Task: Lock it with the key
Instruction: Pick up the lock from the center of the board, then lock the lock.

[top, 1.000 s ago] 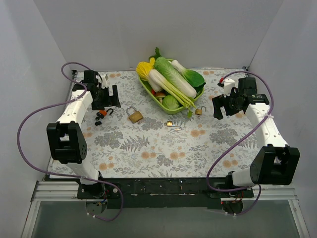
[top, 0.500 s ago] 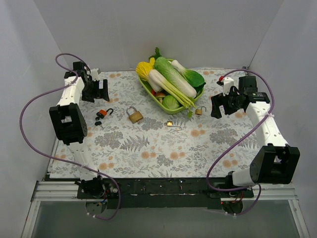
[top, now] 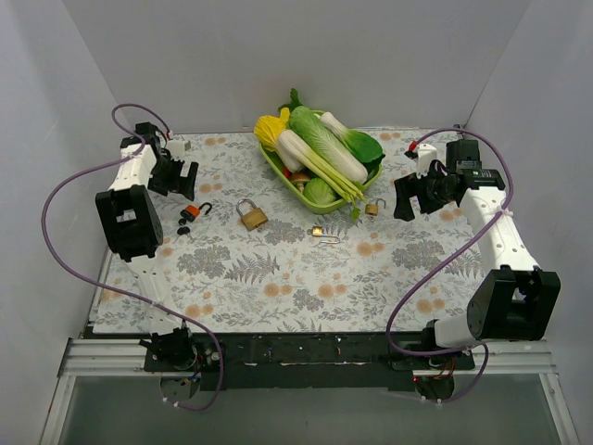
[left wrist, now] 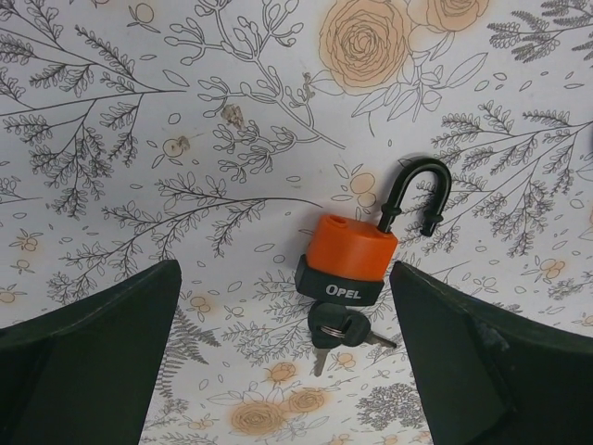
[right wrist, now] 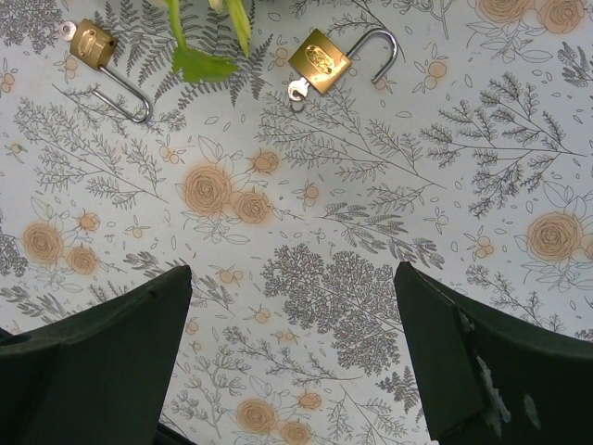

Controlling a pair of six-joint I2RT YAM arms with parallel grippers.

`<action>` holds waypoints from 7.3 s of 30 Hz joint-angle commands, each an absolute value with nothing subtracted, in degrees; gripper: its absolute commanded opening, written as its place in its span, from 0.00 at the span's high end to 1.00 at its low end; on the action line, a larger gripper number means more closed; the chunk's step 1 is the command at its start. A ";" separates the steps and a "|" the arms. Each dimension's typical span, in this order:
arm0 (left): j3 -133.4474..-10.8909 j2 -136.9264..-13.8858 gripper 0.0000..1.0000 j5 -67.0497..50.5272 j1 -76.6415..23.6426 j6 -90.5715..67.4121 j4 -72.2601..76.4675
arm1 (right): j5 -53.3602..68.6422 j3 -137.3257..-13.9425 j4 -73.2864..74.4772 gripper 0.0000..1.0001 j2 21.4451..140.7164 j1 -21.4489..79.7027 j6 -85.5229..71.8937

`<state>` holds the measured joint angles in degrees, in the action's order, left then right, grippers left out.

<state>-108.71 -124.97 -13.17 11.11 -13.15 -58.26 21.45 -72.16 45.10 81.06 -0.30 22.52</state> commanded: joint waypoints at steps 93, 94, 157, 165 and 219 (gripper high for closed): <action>-90.17 -93.08 1.00 -20.48 -17.75 -108.90 -30.67 | 3.88 -92.20 6.06 0.35 102.57 40.25 -28.65; -90.18 -92.99 1.00 -20.83 -17.67 -109.24 -30.41 | 3.87 -92.37 6.15 0.38 102.83 40.25 -28.74; -77.70 -69.79 0.53 -39.46 -37.44 -2.72 -29.27 | 53.88 -71.81 21.00 0.99 64.16 29.62 24.79; -76.91 -68.82 0.60 -38.50 -39.02 -5.80 -29.27 | 52.30 -70.49 21.27 0.99 61.26 29.88 25.66; -80.95 -72.16 1.00 -44.91 -41.84 -16.52 -30.42 | 51.15 -70.49 25.84 0.99 59.15 30.76 34.28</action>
